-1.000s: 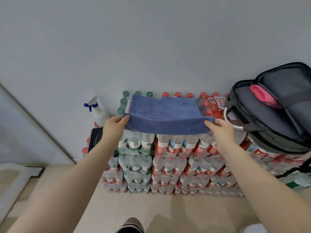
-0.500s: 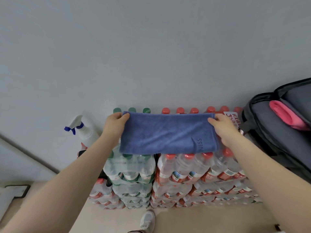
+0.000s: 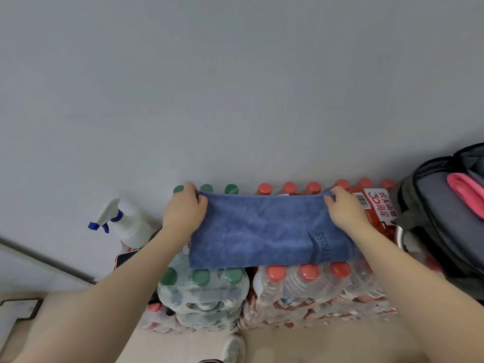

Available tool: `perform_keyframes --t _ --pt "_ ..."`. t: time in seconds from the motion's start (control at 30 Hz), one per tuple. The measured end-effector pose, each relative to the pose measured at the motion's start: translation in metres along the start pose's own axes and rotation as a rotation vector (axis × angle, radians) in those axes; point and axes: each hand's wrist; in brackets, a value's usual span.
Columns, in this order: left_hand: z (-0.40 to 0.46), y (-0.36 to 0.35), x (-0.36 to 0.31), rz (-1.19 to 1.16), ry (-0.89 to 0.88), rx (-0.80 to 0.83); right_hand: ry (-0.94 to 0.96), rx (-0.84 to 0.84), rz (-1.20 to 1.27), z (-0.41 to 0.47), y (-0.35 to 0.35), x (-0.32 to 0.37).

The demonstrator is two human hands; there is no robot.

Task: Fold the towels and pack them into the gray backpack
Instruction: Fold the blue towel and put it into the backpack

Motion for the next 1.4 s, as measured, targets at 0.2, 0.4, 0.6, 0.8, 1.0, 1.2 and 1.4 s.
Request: perform_keyframes --t 0.2,0.4,0.6,0.8,1.0,1.2,1.4 --pt "0.003 -0.006 -0.001 0.074 0.055 -0.015 0.004 -0.005 -0.094 -0.002 0.001 0.007" --pt "-0.017 -0.025 -0.015 0.289 -0.646 -0.260 0.436 -0.041 -0.235 -0.026 -0.012 0.058" --pt "-0.031 -0.043 -0.002 0.391 -0.594 0.202 0.597 0.335 -0.449 -0.044 -0.051 0.063" --pt "-0.028 -0.037 0.006 0.505 -0.542 0.213 0.279 0.261 -0.444 -0.039 -0.022 0.017" --pt "-0.031 -0.035 -0.001 0.495 -0.508 0.234 -0.032 0.045 0.196 -0.057 -0.007 0.007" --pt "-0.046 -0.047 -0.030 0.405 -0.654 0.210 -0.244 0.020 0.548 -0.055 0.011 0.015" --pt "-0.051 -0.069 -0.062 0.465 -0.912 0.340 -0.136 0.050 0.543 -0.048 0.040 0.014"
Point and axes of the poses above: each hand's wrist, its own z-axis towards the middle knuckle, its own y-axis out of the back of the hand, x = y × z, and after that the axes turned 8 degrees about y, right-handed
